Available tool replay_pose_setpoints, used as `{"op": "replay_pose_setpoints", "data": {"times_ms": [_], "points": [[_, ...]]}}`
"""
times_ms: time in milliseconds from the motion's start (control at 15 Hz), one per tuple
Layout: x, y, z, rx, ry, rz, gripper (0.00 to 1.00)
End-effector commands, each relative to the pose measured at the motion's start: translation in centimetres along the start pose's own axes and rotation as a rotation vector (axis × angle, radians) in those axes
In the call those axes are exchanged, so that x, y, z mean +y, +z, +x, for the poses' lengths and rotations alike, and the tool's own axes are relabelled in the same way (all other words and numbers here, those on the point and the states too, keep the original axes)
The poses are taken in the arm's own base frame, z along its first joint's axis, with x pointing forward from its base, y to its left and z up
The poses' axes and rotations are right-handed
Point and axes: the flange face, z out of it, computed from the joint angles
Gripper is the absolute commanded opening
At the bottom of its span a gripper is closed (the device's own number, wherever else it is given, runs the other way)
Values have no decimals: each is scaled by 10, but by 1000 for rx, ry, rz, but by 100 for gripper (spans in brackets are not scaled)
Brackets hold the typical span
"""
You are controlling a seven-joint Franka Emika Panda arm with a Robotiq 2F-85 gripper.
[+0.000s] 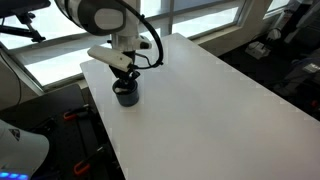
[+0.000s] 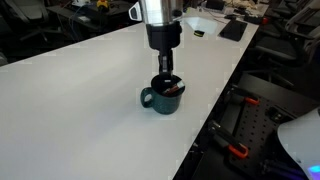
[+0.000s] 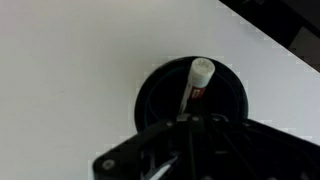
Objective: Remove the marker from the mug
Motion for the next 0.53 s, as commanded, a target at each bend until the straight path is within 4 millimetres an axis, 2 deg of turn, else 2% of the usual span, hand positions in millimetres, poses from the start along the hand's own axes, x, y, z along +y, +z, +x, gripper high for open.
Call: {"op": "replay_pose_setpoints", "data": {"times_ms": [0, 467], "points": [[2, 2, -3, 4, 0, 20, 27], [1, -4, -5, -1, 19, 15, 80]]}}
